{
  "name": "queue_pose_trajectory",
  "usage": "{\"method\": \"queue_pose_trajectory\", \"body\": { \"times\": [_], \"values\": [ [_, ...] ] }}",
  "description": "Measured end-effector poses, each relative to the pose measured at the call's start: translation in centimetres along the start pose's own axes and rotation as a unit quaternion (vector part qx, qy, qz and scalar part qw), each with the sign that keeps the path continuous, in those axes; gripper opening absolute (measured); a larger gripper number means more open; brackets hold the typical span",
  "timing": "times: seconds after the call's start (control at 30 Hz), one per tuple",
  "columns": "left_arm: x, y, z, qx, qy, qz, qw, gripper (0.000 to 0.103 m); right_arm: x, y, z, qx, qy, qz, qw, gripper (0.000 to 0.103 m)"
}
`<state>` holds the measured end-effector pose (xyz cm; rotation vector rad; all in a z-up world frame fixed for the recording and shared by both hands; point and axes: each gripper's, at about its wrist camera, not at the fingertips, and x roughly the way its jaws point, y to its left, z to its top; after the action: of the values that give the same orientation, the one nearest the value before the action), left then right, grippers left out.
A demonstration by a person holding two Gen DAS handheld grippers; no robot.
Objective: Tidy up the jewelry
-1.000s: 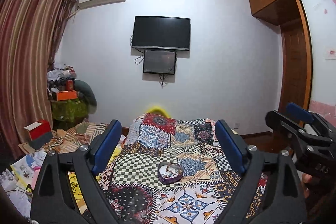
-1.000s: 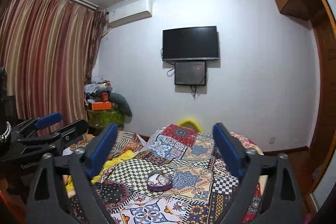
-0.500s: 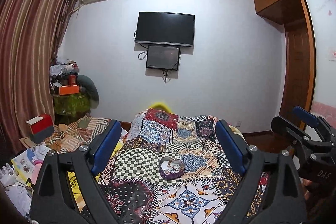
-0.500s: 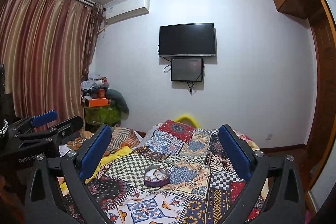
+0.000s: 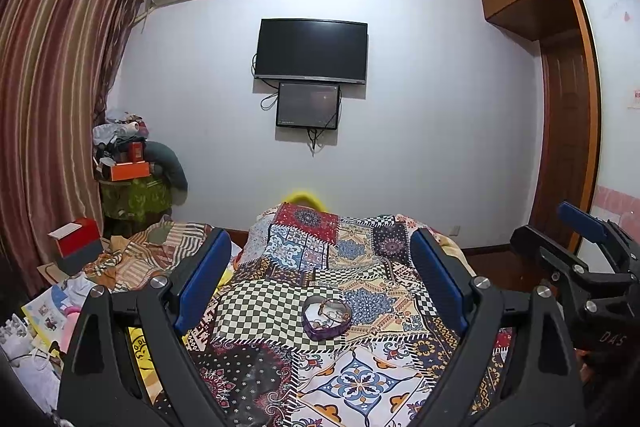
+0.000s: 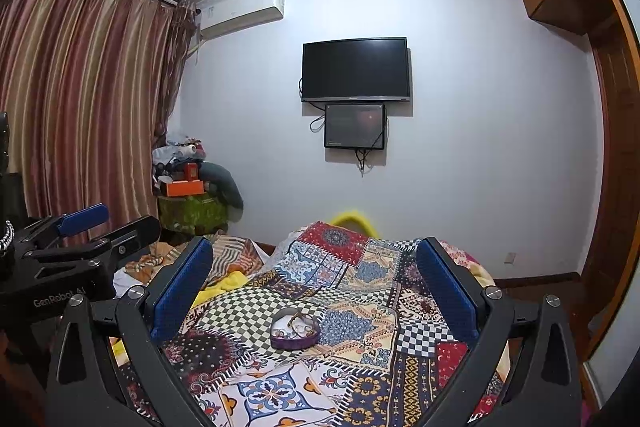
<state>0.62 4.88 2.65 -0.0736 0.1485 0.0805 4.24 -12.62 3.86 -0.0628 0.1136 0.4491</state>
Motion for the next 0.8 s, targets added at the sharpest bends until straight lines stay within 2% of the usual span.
{"method": "queue_pose_trajectory", "body": {
  "times": [0.17,0.8],
  "values": [
    [0.2,-0.2,-0.2,0.005,0.004,-0.002,1.0,0.095,0.1,-0.2,0.0,0.002,0.004,-0.001,1.0,0.101],
    [0.0,-1.3,-0.2,0.025,0.0,-0.002,0.9997,0.096,0.2,-1.0,-0.1,0.017,0.016,-0.003,1.0,0.101]
  ]
}}
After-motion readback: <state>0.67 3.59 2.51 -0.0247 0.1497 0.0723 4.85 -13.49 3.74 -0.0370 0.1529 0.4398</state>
